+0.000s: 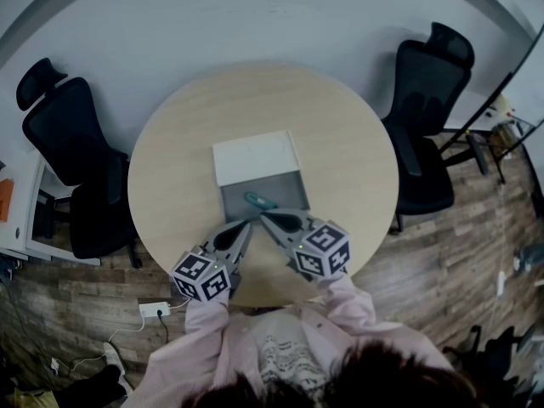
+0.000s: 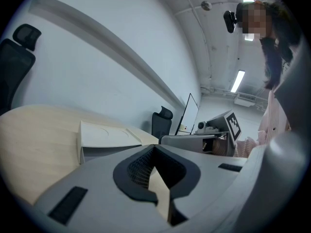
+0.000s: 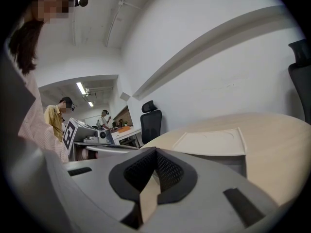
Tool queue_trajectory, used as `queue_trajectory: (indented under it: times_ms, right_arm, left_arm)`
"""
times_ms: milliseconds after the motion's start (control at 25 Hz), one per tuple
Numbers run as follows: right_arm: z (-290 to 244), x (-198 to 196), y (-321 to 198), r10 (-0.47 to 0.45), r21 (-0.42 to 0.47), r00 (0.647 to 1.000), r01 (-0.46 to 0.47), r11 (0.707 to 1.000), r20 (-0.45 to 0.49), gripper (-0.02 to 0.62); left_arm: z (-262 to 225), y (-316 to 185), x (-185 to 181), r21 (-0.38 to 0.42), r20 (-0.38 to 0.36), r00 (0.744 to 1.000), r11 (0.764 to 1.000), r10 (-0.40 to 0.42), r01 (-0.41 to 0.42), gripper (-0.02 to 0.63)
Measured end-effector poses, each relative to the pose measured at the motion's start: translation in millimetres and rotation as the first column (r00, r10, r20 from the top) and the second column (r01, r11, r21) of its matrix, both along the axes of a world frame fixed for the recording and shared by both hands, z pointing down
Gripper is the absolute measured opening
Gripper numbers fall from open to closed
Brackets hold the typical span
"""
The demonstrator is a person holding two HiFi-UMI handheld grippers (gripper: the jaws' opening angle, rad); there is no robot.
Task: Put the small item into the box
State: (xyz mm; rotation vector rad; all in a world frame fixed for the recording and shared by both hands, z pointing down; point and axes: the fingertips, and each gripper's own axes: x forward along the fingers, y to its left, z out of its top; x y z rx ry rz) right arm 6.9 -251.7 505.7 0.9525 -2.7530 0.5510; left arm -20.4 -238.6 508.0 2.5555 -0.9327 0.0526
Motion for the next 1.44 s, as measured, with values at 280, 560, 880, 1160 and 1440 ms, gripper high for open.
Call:
queue_trajectory:
  times_ms: [280, 560, 880, 1160, 1440]
  right_arm:
    - [-3.5, 0.9, 0.1, 0.010, 0.004, 1.000, -0.010, 1.000, 0.018, -0.003]
    - [-8.8, 3.6, -1.6, 0.025, 0.041, 1.000, -0.025, 0.999, -0.002, -0.003]
    - [-10.6, -0.5, 2.6, 0.009, 0.050, 1.000, -0.009, 0.999, -0.004, -0.003]
    - [-11.4, 0.1, 8.3, 0.007, 0.050, 1.000, -0.007, 0.999, -0.005, -0.003]
    - [-12.6, -2.7, 14.4, 0.004, 0.054, 1.000, -0.004, 0.999, -0.007, -0.003]
  left_arm:
    - [-0.9, 0.8, -0.8, 0.001, 0.001, 1.000, 1.000, 0.001, -0.001, 0.009]
    - [-1.0, 1.2, -3.5, 0.001, 0.002, 1.000, 1.000, -0.005, 0.005, 0.009]
    - [-3.4, 3.0, -4.0, 0.007, -0.001, 1.000, 1.000, -0.001, 0.001, 0.009]
    - [-6.4, 8.3, -2.2, 0.018, -0.003, 1.000, 1.000, 0.001, -0.001, 0.009]
    - [-9.5, 14.5, -2.1, 0.027, -0.004, 1.000, 1.000, 0.006, -0.006, 0.009]
